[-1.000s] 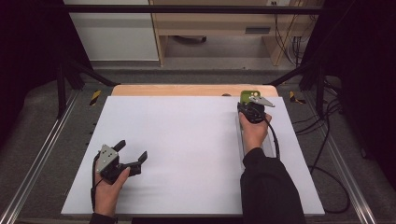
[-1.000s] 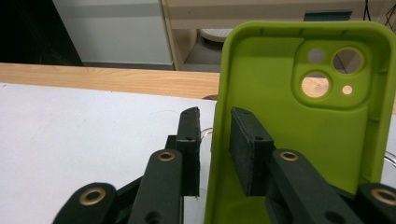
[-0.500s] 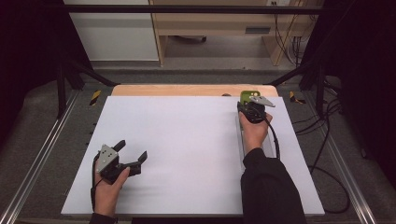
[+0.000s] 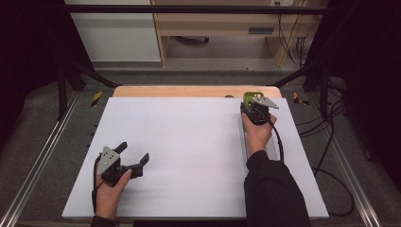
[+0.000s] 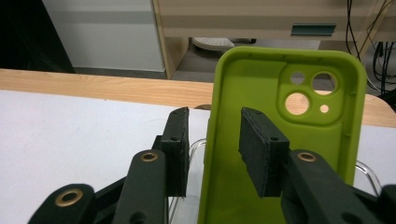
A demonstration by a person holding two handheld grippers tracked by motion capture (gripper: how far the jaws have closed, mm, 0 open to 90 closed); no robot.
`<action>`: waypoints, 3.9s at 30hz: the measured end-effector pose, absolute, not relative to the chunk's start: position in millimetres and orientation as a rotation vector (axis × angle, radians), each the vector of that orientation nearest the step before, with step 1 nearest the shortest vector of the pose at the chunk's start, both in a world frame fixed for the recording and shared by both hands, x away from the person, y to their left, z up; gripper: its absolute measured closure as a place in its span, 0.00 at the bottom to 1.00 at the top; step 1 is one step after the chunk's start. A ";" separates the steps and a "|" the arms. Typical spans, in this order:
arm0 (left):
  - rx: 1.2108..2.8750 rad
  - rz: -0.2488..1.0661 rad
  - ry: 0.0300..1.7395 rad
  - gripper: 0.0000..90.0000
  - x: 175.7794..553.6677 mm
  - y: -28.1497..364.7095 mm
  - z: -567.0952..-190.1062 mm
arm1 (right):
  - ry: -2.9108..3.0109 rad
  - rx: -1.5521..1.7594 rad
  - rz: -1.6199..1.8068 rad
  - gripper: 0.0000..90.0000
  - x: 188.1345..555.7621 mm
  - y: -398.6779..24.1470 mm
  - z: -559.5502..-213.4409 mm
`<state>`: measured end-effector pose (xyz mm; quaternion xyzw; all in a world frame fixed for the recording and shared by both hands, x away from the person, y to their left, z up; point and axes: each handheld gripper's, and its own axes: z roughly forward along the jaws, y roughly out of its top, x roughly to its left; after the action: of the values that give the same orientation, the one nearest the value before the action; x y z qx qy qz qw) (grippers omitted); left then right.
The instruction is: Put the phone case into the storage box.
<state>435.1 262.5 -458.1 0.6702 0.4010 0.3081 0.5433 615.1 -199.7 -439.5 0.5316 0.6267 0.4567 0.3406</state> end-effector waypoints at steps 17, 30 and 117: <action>1.592 0.732 0.950 0.04 435.2 262.2 -458.1 | 1.608 1.394 1.165 0.52 610.7 -199.3 -433.1; 1.594 0.736 0.948 0.04 435.5 263.0 -458.0 | 1.609 1.432 1.176 0.27 607.9 -199.5 -427.1; 1.591 0.734 0.945 0.02 433.9 262.7 -457.5 | 1.694 1.254 1.369 0.04 555.6 -224.2 -351.7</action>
<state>433.9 262.7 -457.5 0.6704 0.3982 0.3094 0.5442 555.6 -224.2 -351.7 0.4744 0.6412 0.5179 0.3091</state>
